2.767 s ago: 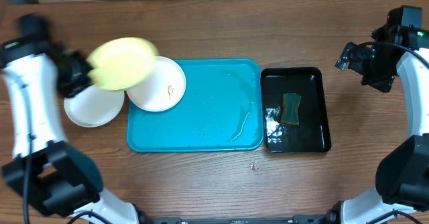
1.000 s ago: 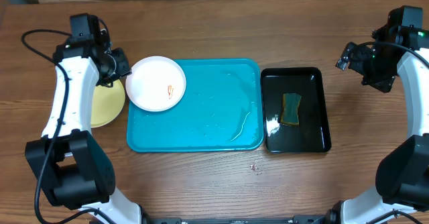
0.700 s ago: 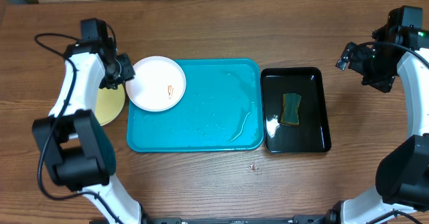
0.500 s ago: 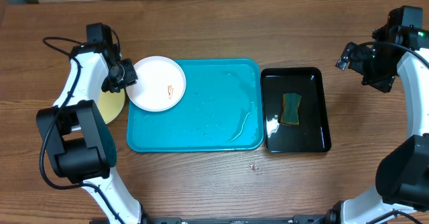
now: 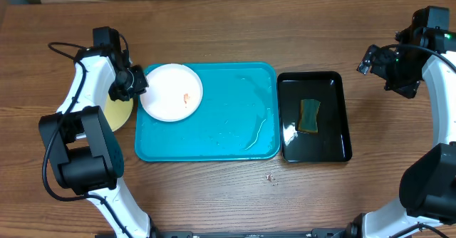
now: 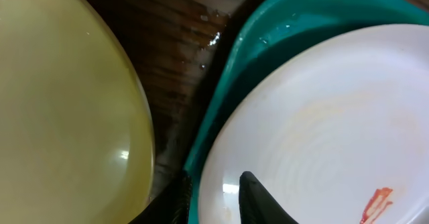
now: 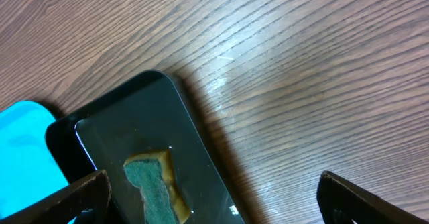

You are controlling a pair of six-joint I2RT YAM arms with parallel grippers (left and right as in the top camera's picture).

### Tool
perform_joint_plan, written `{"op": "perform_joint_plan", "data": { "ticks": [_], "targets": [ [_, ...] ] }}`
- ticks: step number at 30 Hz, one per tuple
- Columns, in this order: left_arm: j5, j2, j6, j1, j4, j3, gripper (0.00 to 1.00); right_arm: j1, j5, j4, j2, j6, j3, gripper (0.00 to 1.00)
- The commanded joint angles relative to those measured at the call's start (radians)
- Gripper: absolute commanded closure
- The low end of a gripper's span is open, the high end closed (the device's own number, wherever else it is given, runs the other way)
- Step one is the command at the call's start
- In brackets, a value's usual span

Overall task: Clean dirty plates on tray and stack at the side
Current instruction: 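Grasp the white plate rim on the blue tray and slide it to center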

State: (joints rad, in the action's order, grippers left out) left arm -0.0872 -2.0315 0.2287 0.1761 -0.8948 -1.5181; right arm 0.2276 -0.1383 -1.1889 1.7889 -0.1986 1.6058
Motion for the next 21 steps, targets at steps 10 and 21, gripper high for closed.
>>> {"op": "perform_joint_plan", "data": {
  "ticks": [10,21],
  "targets": [
    [-0.001,-0.01,-0.091,-0.068,0.007,-0.018,0.69,0.004,0.007,0.005,-0.012,-0.004,0.011,0.0],
    [0.146,-0.022,-0.129,-0.059,0.018,-0.079,0.82,0.004,0.007,0.005,-0.012,-0.004,0.011,0.0]
  ]
}}
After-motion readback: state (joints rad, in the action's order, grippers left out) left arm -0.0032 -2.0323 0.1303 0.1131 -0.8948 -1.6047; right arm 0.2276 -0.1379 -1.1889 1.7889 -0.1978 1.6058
